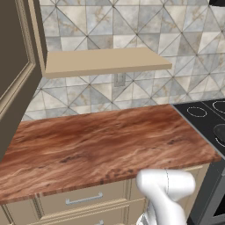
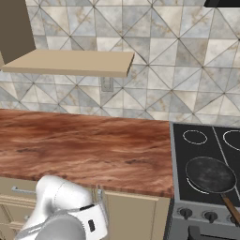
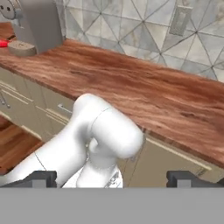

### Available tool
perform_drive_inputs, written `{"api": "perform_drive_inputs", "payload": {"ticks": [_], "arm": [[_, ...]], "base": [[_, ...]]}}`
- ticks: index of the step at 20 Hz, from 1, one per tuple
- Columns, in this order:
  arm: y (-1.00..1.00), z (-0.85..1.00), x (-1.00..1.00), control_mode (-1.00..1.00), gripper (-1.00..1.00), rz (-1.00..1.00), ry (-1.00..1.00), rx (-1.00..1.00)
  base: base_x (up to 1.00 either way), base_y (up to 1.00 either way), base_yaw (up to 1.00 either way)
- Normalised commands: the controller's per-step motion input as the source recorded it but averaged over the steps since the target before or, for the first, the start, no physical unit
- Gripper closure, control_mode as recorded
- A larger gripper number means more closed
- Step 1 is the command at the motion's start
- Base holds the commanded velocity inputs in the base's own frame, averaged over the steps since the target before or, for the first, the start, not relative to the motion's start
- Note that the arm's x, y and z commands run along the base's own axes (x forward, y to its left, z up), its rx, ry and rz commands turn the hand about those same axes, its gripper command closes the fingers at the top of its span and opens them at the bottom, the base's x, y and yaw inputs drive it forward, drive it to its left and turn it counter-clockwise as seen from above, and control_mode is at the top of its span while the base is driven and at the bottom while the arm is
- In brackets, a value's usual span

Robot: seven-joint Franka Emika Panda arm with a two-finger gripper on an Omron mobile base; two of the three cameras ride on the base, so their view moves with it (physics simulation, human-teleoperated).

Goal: Pick the pan from the cabinet and place it on the stove. Then turn on the stove burner for the pan.

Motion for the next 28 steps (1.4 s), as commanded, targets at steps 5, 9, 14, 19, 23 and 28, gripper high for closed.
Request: {"api": "perform_drive_inputs", "payload": {"ticks": [5,9,14,19,23,28], "arm": [[0.41,-0.18,0.00,-1.00,-1.00,-0.18,-0.11,0.23],[0.27,-0.33,0.00,-1.00,-1.00,-0.22,-0.05,0.26],[0.20,-0.32,0.02,-1.00,-1.00,-0.18,-0.15,0.17],[-0.01,-0.07,0.06,-1.00,-1.00,-0.08,-0.11,0.01],[-0.02,-0.20,0.18,-1.00,-1.00,-0.04,-0.11,0.00],[0.01,-0.35,0.19,-1.00,-1.00,-0.05,-0.29,0.00]], "base": [[0.00,0.00,0.00],[0.00,0.00,0.00],[0.00,0.00,0.00],[0.00,0.00,0.00],[0.00,0.00,0.00],[0.00,0.00,0.00]]}}
